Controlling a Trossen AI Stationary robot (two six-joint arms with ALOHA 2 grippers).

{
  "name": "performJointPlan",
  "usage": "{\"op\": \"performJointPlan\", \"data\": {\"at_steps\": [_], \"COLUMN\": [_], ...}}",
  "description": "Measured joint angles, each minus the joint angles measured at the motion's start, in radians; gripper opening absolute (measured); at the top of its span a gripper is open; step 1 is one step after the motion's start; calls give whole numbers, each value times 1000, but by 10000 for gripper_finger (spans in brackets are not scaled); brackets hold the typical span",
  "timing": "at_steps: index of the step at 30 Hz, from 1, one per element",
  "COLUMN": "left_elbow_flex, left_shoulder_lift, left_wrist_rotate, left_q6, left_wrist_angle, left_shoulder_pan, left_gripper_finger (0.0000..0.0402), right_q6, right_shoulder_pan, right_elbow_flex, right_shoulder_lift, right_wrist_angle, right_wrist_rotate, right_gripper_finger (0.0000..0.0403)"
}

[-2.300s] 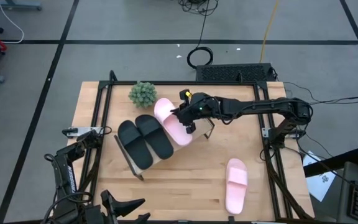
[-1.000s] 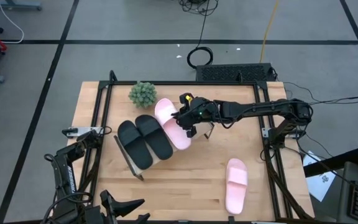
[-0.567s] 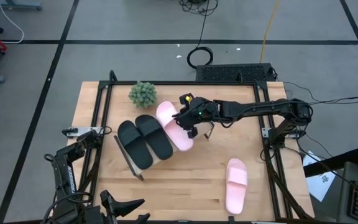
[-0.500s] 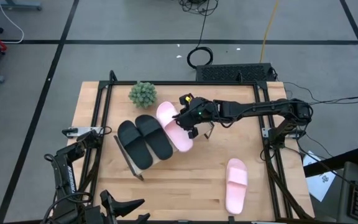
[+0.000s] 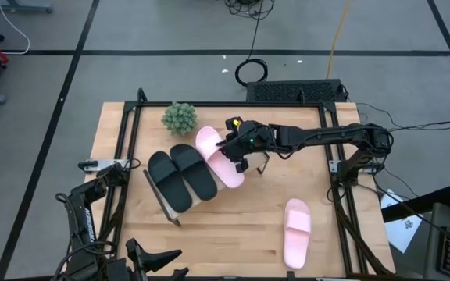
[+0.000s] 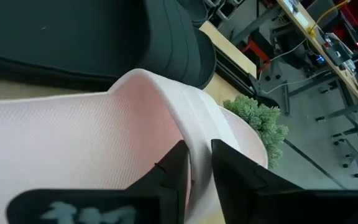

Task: Pick and place slides into the shelf
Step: Put the left pink slide on the shelf

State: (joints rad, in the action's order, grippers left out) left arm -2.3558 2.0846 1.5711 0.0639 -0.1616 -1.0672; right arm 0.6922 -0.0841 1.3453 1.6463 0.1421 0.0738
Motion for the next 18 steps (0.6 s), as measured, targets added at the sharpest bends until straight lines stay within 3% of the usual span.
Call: {"op": "performJointPlan", "data": {"at_steps": [18], "left_elbow_flex": [0], "left_shoulder_lift": [0], "left_wrist_rotate": [0], "left_q6": [-3], "left_wrist_angle": [0], "left_shoulder_pan": [0], "left_gripper_finger": [191], "right_q6": [-27], "right_shoulder_pan": [0], "right_elbow_flex": [0], "right_shoulder_lift": [0], "right_wrist_angle": [7], "right_wrist_rotate": [4], "right_gripper_finger": [132]}}
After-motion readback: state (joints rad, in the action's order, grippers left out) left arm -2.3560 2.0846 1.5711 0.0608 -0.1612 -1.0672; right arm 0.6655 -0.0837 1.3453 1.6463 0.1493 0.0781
